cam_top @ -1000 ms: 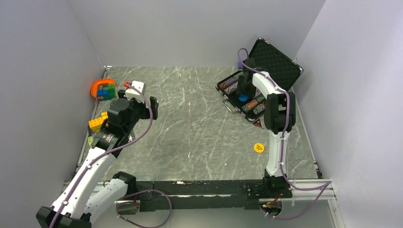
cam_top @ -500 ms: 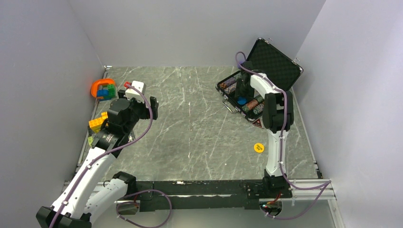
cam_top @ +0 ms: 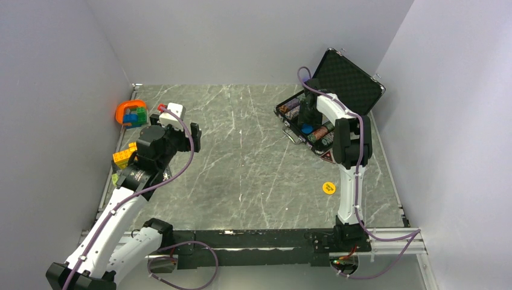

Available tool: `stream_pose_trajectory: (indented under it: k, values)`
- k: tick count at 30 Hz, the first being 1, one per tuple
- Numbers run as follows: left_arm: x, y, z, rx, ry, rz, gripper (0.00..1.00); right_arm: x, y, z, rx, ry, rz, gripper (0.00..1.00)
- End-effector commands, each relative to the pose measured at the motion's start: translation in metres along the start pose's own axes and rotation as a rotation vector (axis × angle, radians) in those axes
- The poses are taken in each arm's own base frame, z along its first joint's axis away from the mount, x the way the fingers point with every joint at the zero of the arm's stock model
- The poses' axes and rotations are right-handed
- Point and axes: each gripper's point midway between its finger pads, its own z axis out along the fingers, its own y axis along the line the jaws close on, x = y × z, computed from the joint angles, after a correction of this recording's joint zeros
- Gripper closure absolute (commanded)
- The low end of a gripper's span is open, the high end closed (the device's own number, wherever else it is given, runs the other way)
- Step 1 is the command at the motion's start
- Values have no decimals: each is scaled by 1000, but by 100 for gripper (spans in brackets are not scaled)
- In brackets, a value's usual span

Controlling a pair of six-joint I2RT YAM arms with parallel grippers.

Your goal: Pack up texas hold em set

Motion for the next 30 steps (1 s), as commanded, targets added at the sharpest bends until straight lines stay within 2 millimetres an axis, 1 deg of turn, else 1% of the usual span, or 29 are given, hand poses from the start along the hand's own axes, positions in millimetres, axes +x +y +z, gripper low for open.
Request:
stream_pose_trajectory:
  k: [1, 6, 9, 18, 25, 30]
  values:
    - [-8, -1, -2, 4, -31, -4, 2, 5, -13, -3, 65, 11, 2, 62]
    - [-8, -1, -2, 4, -33, -4, 2, 8, -17, -4, 79, 10, -1, 61]
    - [-8, -1, -2, 6, -33, -4, 2, 5, -15, -5, 72, 8, -4, 58]
    - [-9, -1, -2, 4, -34, -4, 2, -2, -10, -10, 55, -6, -4, 41]
    - [-9, -1, -3, 4, -36, -4, 2, -5, -11, -13, 52, -11, -9, 32]
    - [-9, -1, -4, 3, -39, -4, 2, -16, -8, -22, 42, -39, -23, 28]
